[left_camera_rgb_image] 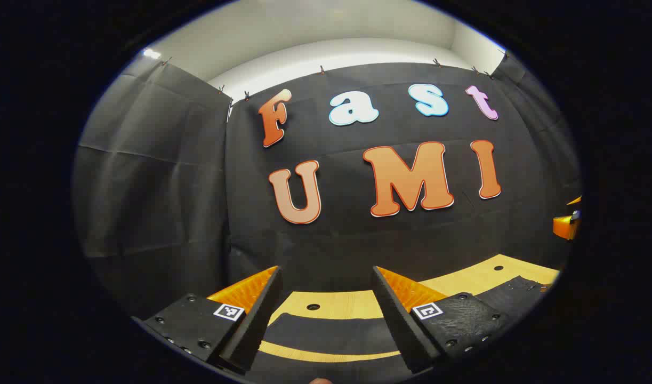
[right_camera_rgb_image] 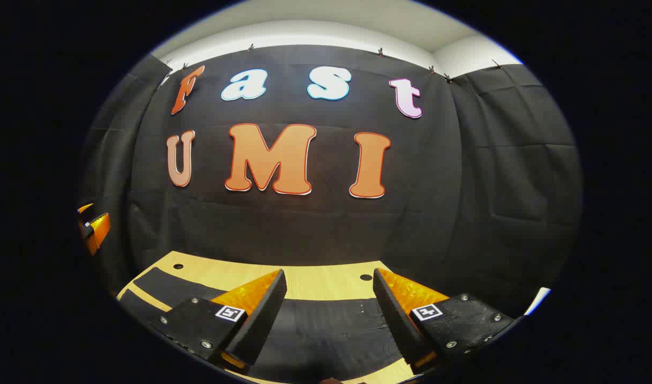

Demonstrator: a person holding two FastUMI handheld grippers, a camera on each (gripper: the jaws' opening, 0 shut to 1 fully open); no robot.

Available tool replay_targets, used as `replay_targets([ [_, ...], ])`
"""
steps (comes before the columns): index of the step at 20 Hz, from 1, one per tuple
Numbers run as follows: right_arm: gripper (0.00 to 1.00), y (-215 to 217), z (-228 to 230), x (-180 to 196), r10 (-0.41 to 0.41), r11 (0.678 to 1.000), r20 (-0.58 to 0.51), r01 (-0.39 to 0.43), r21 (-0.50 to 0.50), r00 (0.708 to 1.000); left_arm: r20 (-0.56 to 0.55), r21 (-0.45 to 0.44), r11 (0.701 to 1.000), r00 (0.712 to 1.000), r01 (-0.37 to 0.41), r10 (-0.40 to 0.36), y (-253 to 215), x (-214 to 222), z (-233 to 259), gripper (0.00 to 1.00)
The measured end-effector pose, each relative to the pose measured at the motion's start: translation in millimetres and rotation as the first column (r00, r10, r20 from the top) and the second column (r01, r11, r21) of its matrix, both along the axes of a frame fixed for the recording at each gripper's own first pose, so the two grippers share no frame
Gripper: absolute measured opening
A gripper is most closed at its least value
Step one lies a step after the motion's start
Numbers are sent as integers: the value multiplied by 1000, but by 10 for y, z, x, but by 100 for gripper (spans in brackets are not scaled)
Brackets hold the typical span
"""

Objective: Grasp the waist and the cuffs of the jeans and fold them to make the two legs overlap; first hold the waist and fold one-third of the jeans toward the cuffs, then hold the cuffs and fold the remaining one-third in the same direction to finish folding.

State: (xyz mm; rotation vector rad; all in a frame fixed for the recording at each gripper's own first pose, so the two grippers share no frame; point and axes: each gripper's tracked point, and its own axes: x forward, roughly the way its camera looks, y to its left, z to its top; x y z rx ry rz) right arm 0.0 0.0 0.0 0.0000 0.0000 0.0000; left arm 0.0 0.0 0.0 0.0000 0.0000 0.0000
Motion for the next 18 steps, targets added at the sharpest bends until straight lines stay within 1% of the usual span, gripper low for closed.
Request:
replay_targets([
  [3, 98, 9, 23, -16, 0, 1000, 6, 0, -5, 1000, 10, 0, 1000, 1000, -3, 3, 10, -31, 44, 99],
  [4, 98, 43, 58, -35, 8, 1000, 16, -8, -2, 1000, 22, -4, 1000, 1000, 6, -6, -1, -48, 60, 100],
  [7, 98, 174, 163, -66, 43, 999, 60, -43, -3, 997, 40, -7, 1000, 999, 26, -26, -90, -93, 120, 100],
  [9, 98, 257, 175, -76, 63, 998, 67, -63, -6, 996, 44, -8, 1000, 999, 25, -25, -115, -96, 130, 99],
  [10, 94, 294, 176, -82, 71, 997, 67, -71, -8, 995, 42, -12, 999, 999, 35, -35, -153, -113, 120, 99],
  [11, 98, 310, 159, -74, 79, 997, 65, -78, -11, 995, 39, -13, 999, 998, 44, -44, -183, -133, 115, 99],
  [13, 98, 326, 136, -59, 84, 996, 59, -83, -15, 995, 44, -16, 999, 998, 50, -50, -209, -131, 116, 100],
  [16, 98, 286, 103, -21, 81, 997, 43, -81, 6, 996, 38, -11, 999, 999, 38, -37, -194, -116, 107, 98],
  [18, 98, 188, 11, 36, 60, 998, 13, -60, 13, 998, 12, -8, 1000, 1000, 3, -3, -84, -60, 32, 100],
])
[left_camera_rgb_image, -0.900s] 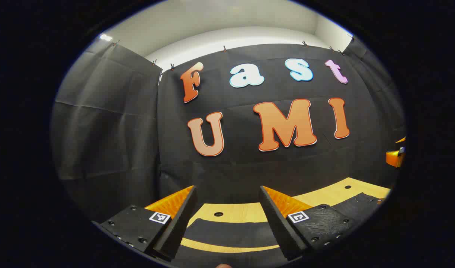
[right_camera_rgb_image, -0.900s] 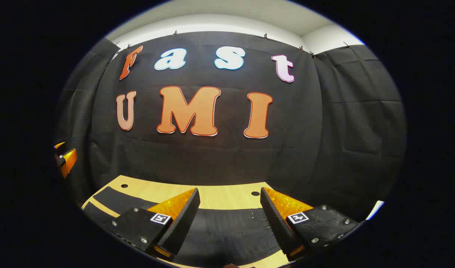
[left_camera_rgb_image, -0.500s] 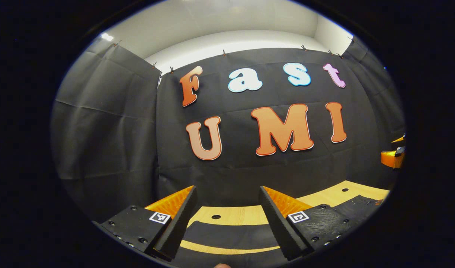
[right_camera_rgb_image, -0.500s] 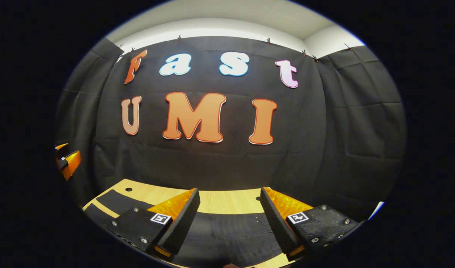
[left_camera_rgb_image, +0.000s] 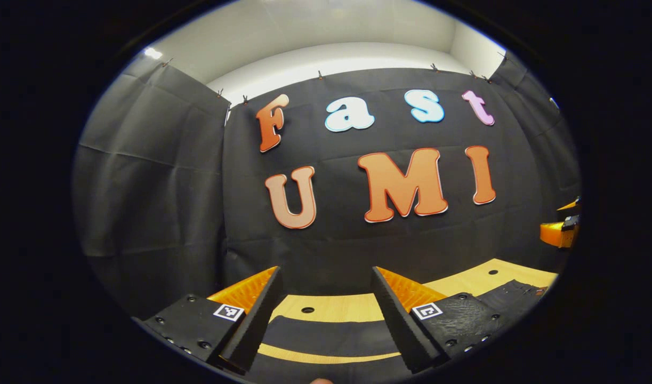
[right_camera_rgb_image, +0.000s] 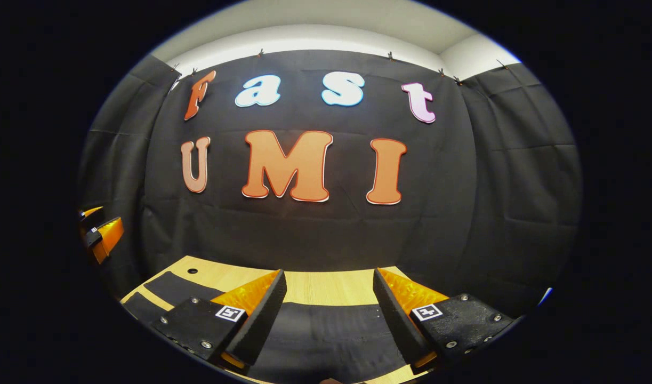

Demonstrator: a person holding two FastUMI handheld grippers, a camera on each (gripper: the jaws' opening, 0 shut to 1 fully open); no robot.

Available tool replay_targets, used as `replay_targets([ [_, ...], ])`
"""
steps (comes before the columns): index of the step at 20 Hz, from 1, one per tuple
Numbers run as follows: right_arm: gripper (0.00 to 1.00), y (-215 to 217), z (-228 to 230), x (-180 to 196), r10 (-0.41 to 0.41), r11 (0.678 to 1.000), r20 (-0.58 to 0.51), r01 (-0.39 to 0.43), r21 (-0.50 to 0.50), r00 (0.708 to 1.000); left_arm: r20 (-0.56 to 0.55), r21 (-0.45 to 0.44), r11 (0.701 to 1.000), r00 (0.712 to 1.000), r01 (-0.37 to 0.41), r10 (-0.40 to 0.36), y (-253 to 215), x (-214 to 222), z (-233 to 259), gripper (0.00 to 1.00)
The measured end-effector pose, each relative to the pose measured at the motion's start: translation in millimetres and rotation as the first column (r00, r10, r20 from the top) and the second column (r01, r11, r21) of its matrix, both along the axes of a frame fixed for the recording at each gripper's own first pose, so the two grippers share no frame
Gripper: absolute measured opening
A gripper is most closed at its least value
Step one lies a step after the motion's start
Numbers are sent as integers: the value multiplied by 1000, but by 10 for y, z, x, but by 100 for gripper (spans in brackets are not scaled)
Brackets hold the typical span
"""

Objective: Grasp the waist and the cuffs of the jeans and fold them to make the two legs overlap; first hold the waist and fold one-third of the jeans toward the cuffs, then hold the cuffs and fold the remaining one-third in the same direction to finish folding.

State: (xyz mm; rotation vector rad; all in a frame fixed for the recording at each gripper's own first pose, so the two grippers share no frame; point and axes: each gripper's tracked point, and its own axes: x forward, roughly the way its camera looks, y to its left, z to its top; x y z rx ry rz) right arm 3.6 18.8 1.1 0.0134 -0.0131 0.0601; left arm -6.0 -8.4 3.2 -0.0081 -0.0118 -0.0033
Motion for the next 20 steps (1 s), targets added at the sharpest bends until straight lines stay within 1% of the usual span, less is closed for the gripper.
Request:
replay_targets([
  [3, 98, -208, -173, 91, -34, 999, -63, 35, 14, 997, -76, -12, 999, 996, -48, 47, 152, 77, -221, 99],
  [5, 98, -376, -306, 129, -54, 998, -111, 58, 29, 992, -127, -28, 995, 988, -97, 93, 309, 97, -362, 100],
  [6, 98, -459, -378, 157, -66, 997, -134, 71, 33, 989, -152, -44, 993, 983, -112, 105, 365, 109, -429, 99],
  [9, 98, -730, -651, 211, -91, 991, -222, 109, 71, 971, -247, -79, 982, 958, -170, 146, 533, 136, -703, 99],
  [11, 98, -922, -867, 296, -112, 983, -294, 149, 106, 949, -311, -97, 973, 935, -209, 170, 641, 65, -905, 99],
  [12, 98, -1030, -1021, 311, -124, 976, -342, 176, 126, 932, -340, -105, 968, 923, -227, 180, 685, 13, -1001, 99],
  [13, 100, -1118, -1183, 298, -130, 968, -397, 203, 148, 909, -365, -112, 962, 910, -249, 194, 733, -23, -1096, 100],
  [14, 98, -1181, -1351, 299, -126, 958, -446, 225, 176, 886, -390, -118, 955, 897, -271, 207, 781, -48, -1168, 100],
  [16, 98, -1280, -1676, 286, -107, 939, -539, 263, 221, 836, -435, -123, 942, 870, -313, 232, 856, -114, -1301, 99],
  [17, 98, -1354, -1853, 254, -98, 930, -589, 284, 233, 802, -458, -125, 935, 856, -332, 242, 879, -153, -1361, 99],
  [18, 98, -1419, -1998, 246, -88, 923, -624, 299, 243, 777, -483, -126, 929, 839, -349, 250, 887, -198, -1436, 99],
  [20, 98, -1518, -2267, 245, -75, 911, -689, 330, 246, 721, -537, -114, 915, 799, -386, 271, 933, -314, -1608, 99],
])
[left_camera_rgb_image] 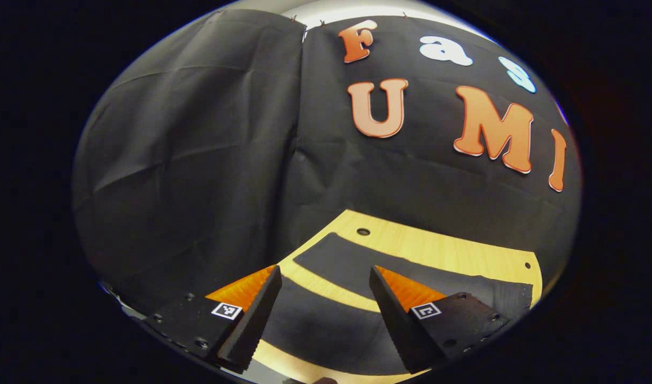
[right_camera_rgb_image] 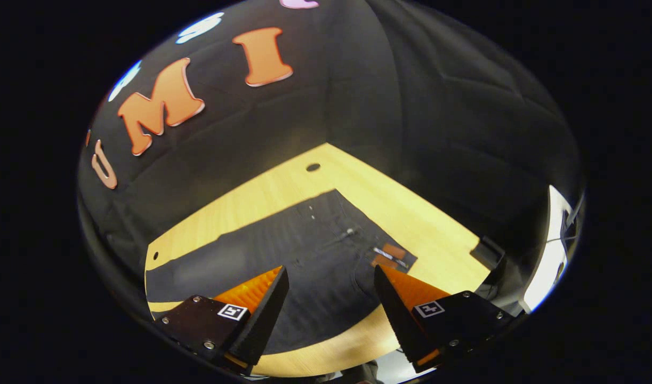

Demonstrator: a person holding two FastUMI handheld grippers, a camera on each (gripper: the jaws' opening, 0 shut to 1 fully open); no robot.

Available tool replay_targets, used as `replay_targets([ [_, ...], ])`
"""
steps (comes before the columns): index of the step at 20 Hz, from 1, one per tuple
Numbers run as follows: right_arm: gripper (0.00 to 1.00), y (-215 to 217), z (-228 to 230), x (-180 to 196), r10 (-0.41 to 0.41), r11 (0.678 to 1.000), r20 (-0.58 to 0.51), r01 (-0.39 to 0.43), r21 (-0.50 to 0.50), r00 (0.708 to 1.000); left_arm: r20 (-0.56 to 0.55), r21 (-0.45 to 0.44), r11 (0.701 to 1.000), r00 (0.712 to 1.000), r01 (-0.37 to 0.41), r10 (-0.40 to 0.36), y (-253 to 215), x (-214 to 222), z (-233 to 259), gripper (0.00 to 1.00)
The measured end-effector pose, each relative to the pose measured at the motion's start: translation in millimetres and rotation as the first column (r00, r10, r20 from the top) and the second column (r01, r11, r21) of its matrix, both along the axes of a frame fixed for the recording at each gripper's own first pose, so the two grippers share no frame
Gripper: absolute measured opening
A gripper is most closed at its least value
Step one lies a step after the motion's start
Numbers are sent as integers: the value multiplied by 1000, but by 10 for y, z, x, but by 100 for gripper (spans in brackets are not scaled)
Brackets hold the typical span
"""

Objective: Grasp the waist and the cuffs of the jeans and fold them to make the two legs overlap; first hold the waist and fold one-third of the jeans toward the cuffs, then hold the cuffs and fold the remaining one-third in the same direction to finish folding.

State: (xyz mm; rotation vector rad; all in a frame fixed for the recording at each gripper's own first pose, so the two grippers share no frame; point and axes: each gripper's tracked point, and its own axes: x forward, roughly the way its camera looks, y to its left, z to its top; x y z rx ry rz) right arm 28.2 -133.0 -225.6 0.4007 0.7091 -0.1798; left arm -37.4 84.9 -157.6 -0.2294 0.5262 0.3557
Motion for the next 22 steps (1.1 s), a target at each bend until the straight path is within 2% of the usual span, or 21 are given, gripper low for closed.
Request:
replay_targets([
  [4, 98, -147, -330, 63, -6, 998, -103, 12, 57, 995, -133, -23, 999, 990, -48, 45, 101, -242, -341, 99],
  [9, 98, -195, -695, 120, -34, 987, -233, 69, 142, 972, -317, -112, 986, 945, -124, 83, 302, -413, -881, 99],
  [12, 98, -229, -818, 155, -56, 973, -299, 120, 197, 953, -408, -159, 973, 909, -166, 88, 406, -359, -1132, 99],
  [14, 97, -285, -898, 184, -81, 962, -333, 161, 220, 940, -480, -188, 961, 873, -201, 88, 378, -326, -1216, 99],
  [18, 97, -380, -1087, 233, -119, 942, -404, 232, 244, 907, -583, -326, 895, 810, -303, 62, 377, -365, -1559, 99],
  [22, 98, -474, -1268, 295, -145, 934, -456, 273, 229, 878, -652, -336, 876, 757, -346, 49, 445, -410, -1730, 98],
])
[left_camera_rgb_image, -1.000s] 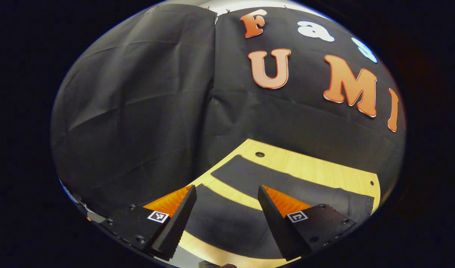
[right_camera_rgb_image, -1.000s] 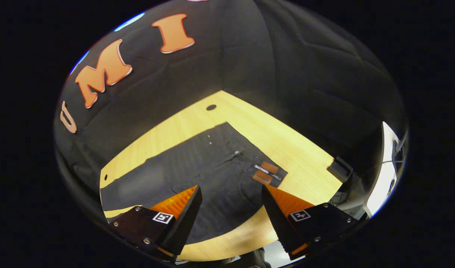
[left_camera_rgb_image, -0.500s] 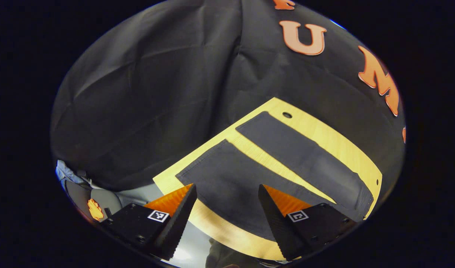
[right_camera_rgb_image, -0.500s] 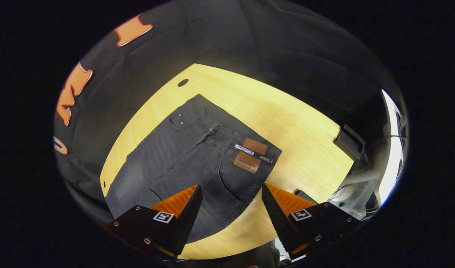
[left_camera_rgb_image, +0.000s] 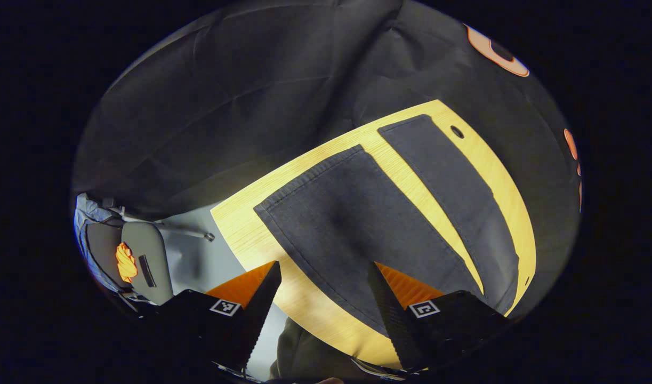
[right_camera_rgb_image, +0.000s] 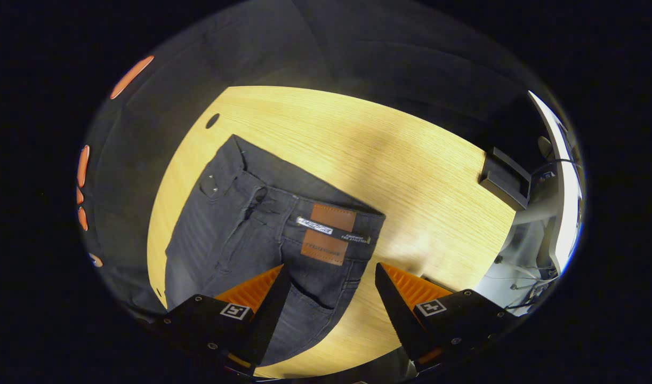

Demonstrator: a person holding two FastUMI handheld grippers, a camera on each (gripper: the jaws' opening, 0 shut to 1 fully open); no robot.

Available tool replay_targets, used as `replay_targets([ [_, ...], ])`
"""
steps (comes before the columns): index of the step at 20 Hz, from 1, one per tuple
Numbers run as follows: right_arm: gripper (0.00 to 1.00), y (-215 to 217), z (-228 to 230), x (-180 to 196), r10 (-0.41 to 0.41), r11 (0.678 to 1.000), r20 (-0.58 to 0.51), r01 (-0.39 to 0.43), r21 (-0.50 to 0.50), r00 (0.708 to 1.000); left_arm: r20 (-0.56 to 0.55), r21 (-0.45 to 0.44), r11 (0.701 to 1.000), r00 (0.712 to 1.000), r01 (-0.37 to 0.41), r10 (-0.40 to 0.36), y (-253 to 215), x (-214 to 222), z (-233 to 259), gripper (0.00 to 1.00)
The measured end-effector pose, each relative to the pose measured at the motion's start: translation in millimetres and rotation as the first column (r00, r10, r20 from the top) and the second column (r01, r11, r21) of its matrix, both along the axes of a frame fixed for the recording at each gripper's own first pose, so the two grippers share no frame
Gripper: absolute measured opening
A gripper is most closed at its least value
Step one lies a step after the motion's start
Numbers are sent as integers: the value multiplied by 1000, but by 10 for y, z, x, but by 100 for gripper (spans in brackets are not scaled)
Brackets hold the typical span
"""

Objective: Grasp the waist and the cuffs of the jeans and fold them to make the two legs overlap; first hold the waist and fold one-third of the jeans toward the cuffs, then hold the cuffs and fold the remaining one-third in the same direction to finish folding.

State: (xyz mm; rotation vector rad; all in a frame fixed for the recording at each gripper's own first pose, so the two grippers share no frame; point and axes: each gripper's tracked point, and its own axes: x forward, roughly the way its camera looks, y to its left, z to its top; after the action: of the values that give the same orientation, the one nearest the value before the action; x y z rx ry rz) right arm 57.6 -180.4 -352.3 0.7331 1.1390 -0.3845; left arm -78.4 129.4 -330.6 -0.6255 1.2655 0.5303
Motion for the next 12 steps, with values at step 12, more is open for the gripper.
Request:
replay_targets([
  [12, 97, 66, -158, 103, 0, 996, -136, -13, -92, 991, -277, -68, 987, 953, -143, 119, 443, -21, -808, 99],
])
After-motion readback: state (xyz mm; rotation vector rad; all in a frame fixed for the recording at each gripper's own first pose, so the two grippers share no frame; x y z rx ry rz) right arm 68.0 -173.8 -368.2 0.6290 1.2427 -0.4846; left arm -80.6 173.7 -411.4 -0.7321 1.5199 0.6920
